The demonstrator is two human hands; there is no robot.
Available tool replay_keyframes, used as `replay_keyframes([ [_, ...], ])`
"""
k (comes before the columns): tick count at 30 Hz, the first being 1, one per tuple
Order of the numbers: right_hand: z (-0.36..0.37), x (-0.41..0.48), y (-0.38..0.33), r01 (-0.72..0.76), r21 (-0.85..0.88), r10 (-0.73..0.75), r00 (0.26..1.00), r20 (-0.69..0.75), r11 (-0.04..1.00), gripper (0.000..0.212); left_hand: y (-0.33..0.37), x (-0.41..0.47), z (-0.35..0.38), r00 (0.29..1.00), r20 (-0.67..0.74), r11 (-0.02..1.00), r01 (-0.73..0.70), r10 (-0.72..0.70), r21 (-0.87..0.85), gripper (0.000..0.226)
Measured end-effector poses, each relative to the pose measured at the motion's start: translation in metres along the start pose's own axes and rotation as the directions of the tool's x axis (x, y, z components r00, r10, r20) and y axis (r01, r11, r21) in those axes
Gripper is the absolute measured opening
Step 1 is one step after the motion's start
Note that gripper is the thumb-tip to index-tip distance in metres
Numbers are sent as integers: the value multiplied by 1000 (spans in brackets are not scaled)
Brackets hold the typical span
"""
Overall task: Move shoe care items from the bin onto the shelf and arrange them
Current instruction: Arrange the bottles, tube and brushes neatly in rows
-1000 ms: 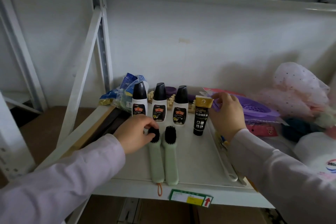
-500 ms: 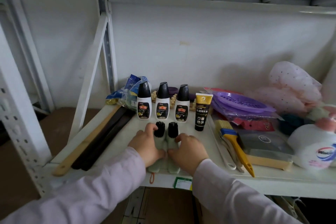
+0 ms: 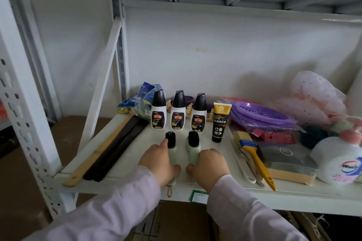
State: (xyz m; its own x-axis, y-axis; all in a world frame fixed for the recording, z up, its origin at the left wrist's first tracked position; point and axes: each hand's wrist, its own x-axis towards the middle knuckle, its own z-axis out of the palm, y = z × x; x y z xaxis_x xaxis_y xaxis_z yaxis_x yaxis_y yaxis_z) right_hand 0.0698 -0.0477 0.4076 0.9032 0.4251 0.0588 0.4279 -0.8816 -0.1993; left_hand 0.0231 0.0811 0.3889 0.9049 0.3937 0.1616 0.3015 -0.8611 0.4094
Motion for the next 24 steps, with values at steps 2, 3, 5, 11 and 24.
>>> replay_keyframes([
  [2, -1, -1, -1, -6, -2, 6, 1000, -2, 1000, 40, 6, 1, 2, 1000, 16, 1000, 2, -2, -3, 84],
  [3, -1, -2, -1, -1, -10, 1, 1000, -1, 1000, 40, 8, 2, 2, 1000, 22, 1000, 2, -2, -2, 85],
  [5, -1, -4, -1, 9, -21, -9, 1000, -1, 1000, 40, 10, 4, 3, 999, 35, 1000, 1, -1, -7, 85],
  [11, -4, -9, -1, 46, -62, -47, 999, 1, 997, 40, 13, 9, 3, 999, 46, 999, 28, -27, -26, 83],
  [24, 4, -5, 0, -2, -11, 1, 1000, -16, 1000, 41, 14, 6, 6, 999, 42, 1000, 3, -2, -30, 84],
])
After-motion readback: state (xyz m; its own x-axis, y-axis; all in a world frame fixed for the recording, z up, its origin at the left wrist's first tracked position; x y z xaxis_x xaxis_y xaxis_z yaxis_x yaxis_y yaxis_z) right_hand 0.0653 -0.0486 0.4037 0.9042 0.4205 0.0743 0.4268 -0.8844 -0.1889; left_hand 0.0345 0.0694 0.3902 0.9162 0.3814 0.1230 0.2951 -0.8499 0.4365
